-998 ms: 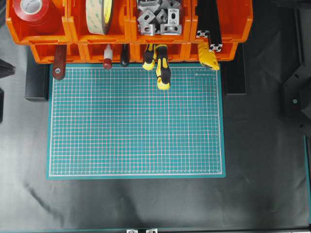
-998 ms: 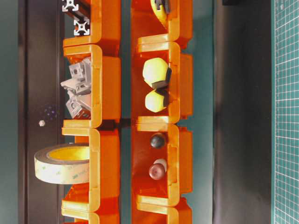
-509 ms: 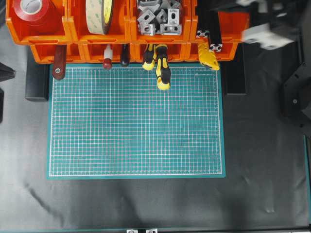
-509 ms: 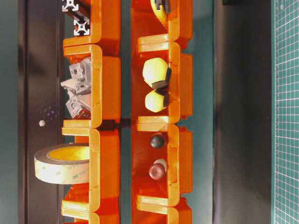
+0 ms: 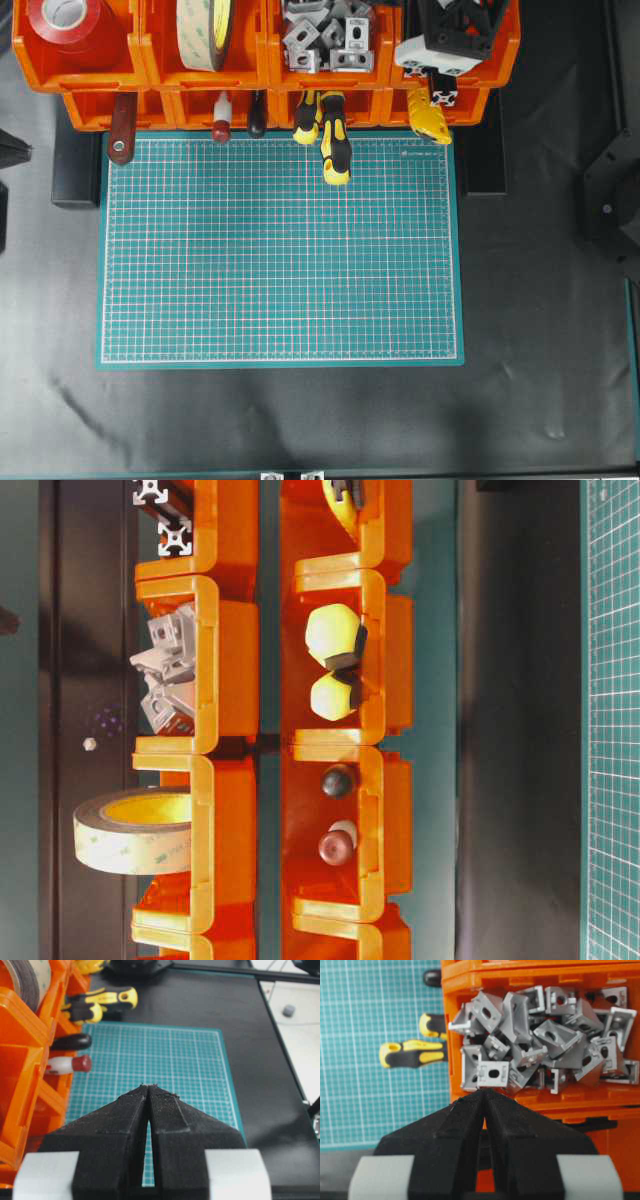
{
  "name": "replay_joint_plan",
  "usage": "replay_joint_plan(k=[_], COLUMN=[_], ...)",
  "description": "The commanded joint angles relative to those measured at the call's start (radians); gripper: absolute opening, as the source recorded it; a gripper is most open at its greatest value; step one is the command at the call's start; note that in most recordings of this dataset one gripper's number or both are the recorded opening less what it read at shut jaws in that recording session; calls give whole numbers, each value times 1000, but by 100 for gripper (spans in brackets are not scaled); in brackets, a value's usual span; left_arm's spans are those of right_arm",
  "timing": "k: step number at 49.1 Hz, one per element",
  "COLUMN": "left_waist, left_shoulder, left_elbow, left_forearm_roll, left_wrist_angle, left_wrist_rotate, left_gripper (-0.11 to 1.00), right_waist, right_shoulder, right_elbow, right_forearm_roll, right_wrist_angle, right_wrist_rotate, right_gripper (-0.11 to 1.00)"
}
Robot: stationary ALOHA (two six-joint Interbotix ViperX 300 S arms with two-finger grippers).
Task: Pick corner brachets from container rack with right arm.
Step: 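Move the right gripper over the bin of silver corner brackets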
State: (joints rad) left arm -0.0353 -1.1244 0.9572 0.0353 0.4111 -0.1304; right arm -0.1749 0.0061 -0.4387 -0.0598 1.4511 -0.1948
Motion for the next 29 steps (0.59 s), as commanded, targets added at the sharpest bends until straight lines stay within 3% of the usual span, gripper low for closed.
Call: replay_joint_plan(k=[1, 12, 15, 18, 29], left_waist=[-2, -2, -2, -2, -2], left_shoulder=[6, 8, 8, 6, 6], left_elbow=[-28, -28, -26, -26, -28], left_forearm_roll=[3, 3, 3, 3, 3], left_wrist_angle=[-5, -5, -3, -5, -5], left_wrist_rotate=[-3, -3, -3, -3, -5], left_gripper=[0, 0, 0, 0, 0], right_waist=[-11, -28, -31, -34, -35], right_shoulder=[-5, 2, 2, 3, 18], right_elbow=[-26, -8, -3, 3, 12], right_forearm_roll=[-2, -9, -9, -14, -40], right_wrist_angle=[21, 12, 9, 6, 2], right_wrist_rotate=[-37, -32, -28, -23, 0], right_gripper=[7, 69, 81, 86, 86])
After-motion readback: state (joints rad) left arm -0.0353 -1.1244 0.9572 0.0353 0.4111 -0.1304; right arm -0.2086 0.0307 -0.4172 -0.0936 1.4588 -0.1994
